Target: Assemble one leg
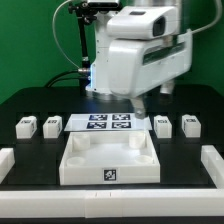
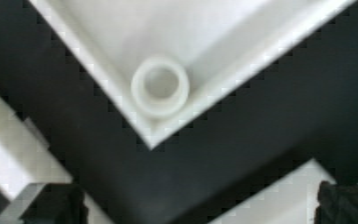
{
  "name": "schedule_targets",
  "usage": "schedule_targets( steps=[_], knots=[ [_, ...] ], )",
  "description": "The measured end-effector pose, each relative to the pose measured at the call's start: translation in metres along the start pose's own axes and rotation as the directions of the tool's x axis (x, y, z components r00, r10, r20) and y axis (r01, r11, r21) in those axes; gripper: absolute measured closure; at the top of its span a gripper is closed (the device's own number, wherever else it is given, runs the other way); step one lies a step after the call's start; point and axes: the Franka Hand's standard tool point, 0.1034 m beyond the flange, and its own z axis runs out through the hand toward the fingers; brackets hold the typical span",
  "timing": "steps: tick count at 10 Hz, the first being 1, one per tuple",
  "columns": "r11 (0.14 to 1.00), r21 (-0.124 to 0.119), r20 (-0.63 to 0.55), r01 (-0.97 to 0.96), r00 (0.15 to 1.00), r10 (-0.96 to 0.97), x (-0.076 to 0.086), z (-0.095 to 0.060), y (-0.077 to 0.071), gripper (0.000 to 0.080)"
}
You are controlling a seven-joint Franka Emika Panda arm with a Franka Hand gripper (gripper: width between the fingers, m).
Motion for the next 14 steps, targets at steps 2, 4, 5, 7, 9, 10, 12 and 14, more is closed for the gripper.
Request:
schedule_targets(
  steps=[2,4,5,7,9,10,12,14],
  knots=[
    [0.954,0.008,0.0,0.299,0.954,-0.299,-0.055,0.021,-0.028,0.015],
    [0.826,-0.035,-0.019,0.563,0.826,-0.564,-0.093,0.058,-0.032,0.015],
    [0.767,-0.018,-0.03,0.641,0.766,-0.642,-0.097,0.076,-0.029,0.015],
    [0.789,0.002,-0.046,0.614,0.788,-0.614,-0.093,0.094,-0.025,0.015],
    [0.79,0.001,-0.044,0.614,0.789,-0.613,-0.094,0.093,-0.025,0.0277],
    [0.79,0.002,-0.044,0.613,0.789,-0.612,-0.094,0.094,-0.025,0.0411],
    [0.791,0.003,-0.044,0.612,0.79,-0.612,-0.095,0.094,-0.025,0.0593],
    [0.791,0.001,-0.044,0.612,0.79,-0.611,-0.095,0.094,-0.025,0.0719]
  ],
)
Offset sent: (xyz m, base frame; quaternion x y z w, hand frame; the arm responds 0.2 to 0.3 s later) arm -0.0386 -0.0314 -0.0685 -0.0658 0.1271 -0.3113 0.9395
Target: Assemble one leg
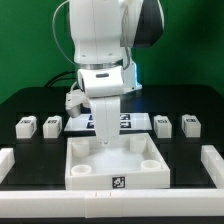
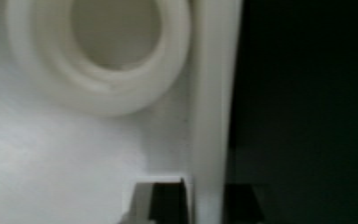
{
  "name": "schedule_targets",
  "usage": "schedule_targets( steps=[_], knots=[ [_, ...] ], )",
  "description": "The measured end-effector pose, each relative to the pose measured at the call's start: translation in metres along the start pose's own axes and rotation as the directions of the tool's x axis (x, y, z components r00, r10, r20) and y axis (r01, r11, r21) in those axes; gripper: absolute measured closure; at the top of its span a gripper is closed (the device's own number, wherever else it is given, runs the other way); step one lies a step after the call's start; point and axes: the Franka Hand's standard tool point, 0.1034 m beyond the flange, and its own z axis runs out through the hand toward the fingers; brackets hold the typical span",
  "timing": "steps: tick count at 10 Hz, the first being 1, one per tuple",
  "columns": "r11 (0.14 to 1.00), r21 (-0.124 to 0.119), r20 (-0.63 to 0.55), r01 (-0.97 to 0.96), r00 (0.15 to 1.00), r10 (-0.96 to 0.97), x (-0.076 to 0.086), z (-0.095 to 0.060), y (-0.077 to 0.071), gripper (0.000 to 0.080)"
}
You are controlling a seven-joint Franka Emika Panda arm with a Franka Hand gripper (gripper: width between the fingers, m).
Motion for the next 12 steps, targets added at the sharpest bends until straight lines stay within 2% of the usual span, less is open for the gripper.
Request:
schedule_targets(
  steps=[1,4,5,6,7,9,10,12],
  knots=[
    [1.0,0.0,0.0,0.0,1.0,0.0,0.0,0.0,0.0,0.0742],
    [1.0,-0.001,0.0,-0.002,1.0,0.002,0.0,0.0,0.0,0.0742],
    [0.999,-0.006,-0.006,-0.053,0.999,0.053,0.012,0.0,0.011,0.0742],
    [0.996,-0.018,-0.02,-0.09,0.996,0.09,0.039,0.0,0.032,0.0742],
    [0.996,-0.031,-0.034,-0.085,0.996,0.084,0.059,0.0,0.045,0.0742],
    [0.992,0.0,-0.042,-0.128,0.991,0.128,0.086,0.001,0.052,0.0742],
    [0.99,0.003,-0.037,-0.139,0.99,0.139,0.086,0.002,0.052,0.0741],
    [0.993,-0.026,-0.046,-0.111,0.993,0.11,0.085,0.002,0.051,0.0741]
  ],
)
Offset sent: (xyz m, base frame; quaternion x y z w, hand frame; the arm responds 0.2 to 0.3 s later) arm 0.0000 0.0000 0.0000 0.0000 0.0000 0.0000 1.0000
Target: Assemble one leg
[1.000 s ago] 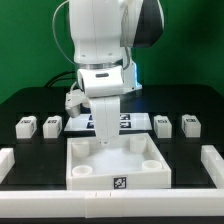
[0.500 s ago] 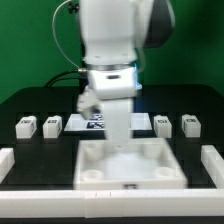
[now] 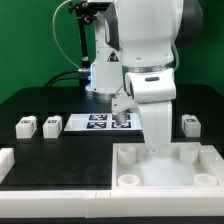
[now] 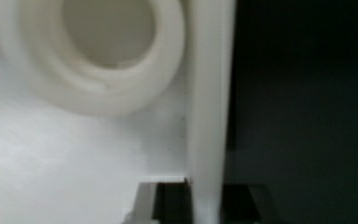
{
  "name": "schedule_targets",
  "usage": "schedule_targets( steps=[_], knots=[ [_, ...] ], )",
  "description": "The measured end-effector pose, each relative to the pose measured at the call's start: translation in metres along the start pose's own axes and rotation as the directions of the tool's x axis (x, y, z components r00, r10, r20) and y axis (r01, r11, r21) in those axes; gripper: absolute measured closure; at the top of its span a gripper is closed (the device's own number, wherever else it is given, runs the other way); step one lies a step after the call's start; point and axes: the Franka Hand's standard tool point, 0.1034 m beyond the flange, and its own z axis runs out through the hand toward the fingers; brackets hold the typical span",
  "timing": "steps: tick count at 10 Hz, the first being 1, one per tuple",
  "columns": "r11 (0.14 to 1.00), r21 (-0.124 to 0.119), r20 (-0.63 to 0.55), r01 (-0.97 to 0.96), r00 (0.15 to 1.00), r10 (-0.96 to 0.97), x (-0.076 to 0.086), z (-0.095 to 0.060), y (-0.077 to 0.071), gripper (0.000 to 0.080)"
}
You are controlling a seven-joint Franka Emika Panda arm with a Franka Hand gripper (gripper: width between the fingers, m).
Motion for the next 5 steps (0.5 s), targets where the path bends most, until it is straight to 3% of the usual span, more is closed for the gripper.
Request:
schedule_targets(
  steps=[2,4,5],
  knots=[
    [1.0,0.002,0.0,-0.01,1.0,0.01,-0.0008,0.0006,-0.0002,0.074],
    [1.0,0.003,0.001,-0.011,1.0,0.011,-0.0015,0.0009,-0.0003,0.0377],
    [1.0,0.003,0.001,-0.011,1.0,0.011,-0.0016,0.001,-0.0003,0.0238]
  ],
)
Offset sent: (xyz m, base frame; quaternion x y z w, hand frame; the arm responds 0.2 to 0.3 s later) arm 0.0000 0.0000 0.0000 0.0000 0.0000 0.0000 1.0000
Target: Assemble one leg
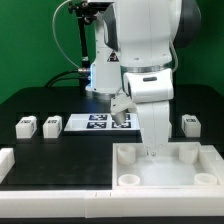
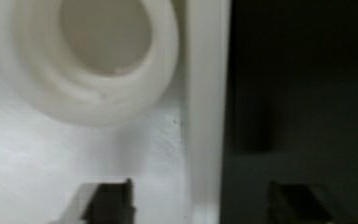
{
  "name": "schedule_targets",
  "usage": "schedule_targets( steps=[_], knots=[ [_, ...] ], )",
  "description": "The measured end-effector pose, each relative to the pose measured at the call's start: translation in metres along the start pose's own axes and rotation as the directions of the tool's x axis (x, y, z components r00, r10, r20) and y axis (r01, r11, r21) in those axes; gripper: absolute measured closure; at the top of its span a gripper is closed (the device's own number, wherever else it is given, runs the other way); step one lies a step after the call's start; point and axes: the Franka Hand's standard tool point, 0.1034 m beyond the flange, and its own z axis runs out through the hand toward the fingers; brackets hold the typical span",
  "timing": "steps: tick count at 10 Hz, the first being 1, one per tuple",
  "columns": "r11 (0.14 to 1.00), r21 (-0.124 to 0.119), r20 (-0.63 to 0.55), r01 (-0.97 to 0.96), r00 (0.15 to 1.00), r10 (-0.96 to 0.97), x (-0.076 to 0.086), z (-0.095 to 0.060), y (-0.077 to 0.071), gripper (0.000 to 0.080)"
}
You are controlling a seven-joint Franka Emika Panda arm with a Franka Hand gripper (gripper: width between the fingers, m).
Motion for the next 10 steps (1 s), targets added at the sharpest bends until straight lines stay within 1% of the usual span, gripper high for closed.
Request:
schedule_targets(
  steps=[1,2,3,8,9,10],
  knots=[
    [1.0,0.0,0.0,0.0,1.0,0.0,0.0,0.0,0.0,0.0238],
    [1.0,0.0,0.0,0.0,1.0,0.0,0.0,0.0,0.0,0.0177],
    [1.0,0.001,0.0,-0.001,1.0,0.001,0.0,0.0,0.0,0.0158],
    [1.0,0.0,0.0,-0.018,1.0,0.018,0.0,0.0,0.0,0.015],
    [0.989,-0.01,0.002,-0.149,0.989,0.149,0.008,-0.011,-0.005,0.015],
    [0.975,-0.012,0.006,-0.223,0.975,0.223,0.02,-0.021,-0.018,0.015]
  ],
)
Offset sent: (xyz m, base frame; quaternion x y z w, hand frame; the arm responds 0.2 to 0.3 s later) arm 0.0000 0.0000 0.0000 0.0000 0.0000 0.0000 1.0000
